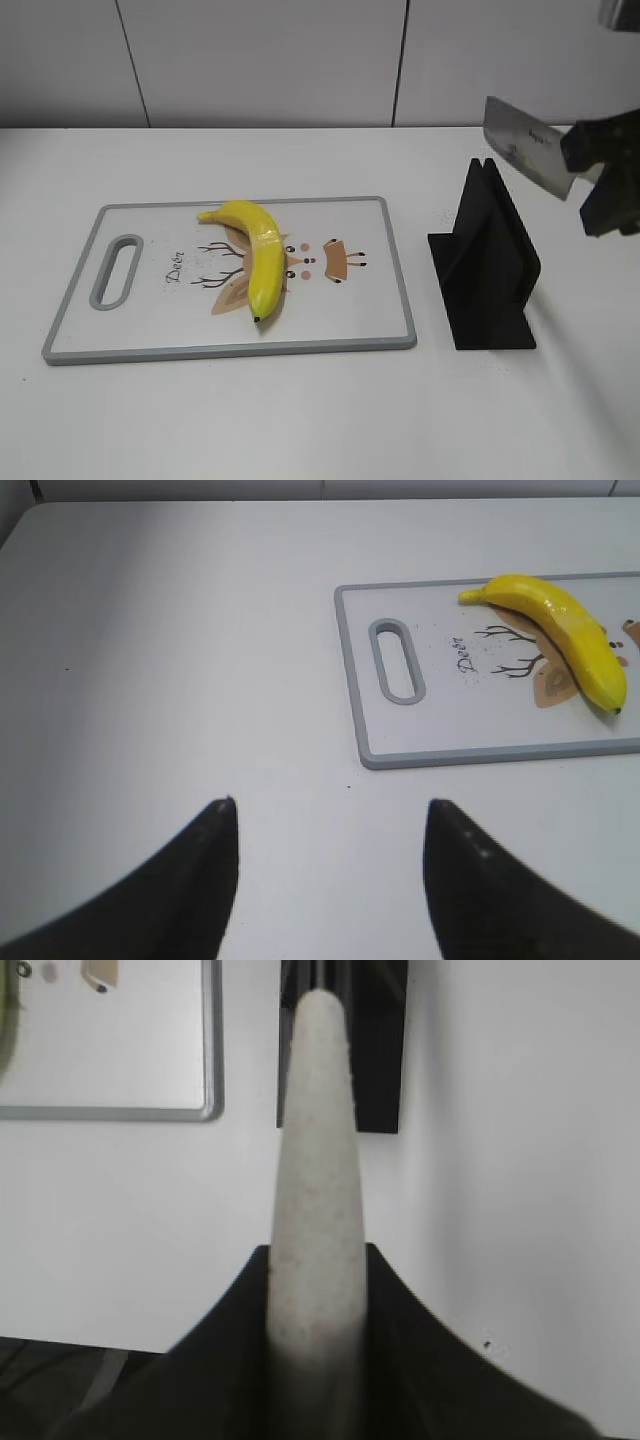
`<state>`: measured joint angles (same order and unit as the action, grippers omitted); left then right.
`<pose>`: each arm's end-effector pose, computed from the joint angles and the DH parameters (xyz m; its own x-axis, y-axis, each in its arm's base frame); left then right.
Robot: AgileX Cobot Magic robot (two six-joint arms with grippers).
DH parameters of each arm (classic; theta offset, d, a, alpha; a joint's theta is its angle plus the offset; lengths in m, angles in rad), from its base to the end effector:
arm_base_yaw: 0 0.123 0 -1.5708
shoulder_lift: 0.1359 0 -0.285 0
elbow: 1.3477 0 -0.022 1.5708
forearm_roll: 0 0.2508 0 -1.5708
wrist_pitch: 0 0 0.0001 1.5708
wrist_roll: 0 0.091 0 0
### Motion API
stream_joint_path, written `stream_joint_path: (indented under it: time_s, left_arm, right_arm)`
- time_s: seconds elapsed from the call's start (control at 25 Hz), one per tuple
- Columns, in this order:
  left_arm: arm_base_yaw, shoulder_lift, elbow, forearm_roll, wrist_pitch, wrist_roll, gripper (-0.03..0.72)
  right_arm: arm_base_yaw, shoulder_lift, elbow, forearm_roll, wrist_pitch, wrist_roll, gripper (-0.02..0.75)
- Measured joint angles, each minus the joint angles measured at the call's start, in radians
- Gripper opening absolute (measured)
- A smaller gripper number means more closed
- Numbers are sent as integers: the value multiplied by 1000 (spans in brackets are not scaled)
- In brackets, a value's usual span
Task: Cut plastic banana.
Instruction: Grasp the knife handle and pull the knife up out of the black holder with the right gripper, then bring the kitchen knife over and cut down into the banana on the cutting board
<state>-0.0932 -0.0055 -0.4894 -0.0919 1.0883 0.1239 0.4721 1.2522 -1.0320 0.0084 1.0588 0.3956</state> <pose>-0.0065 -0.0068 0.2724 -0.4664 0.1248 -0.8757 0.2021 0.9788 0.0318 0.2075 0.1067 0.3072 -0.9401 -0.0431 -0.3382 -0.0991 0.9837 0.1502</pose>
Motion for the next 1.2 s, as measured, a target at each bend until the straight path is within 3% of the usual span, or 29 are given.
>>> stream_joint_path:
  time_s: [0.36, 0.52, 0.8, 1.2]
  left_arm:
    - [0, 1, -8, 2, -6, 0, 553]
    - [0, 67, -46, 1, -45, 9, 553]
    - [0, 366, -117, -53, -192, 148, 553]
    - [0, 914, -372, -265, -221, 497, 553]
  right_arm:
    - [0, -31, -132, -56, 4, -11, 173]
    - [0, -24, -151, -66, -19, -146, 173]
    - [0, 152, -272, -57, -1, -322, 173]
    - [0, 403, -496, 188, 4, -809, 173]
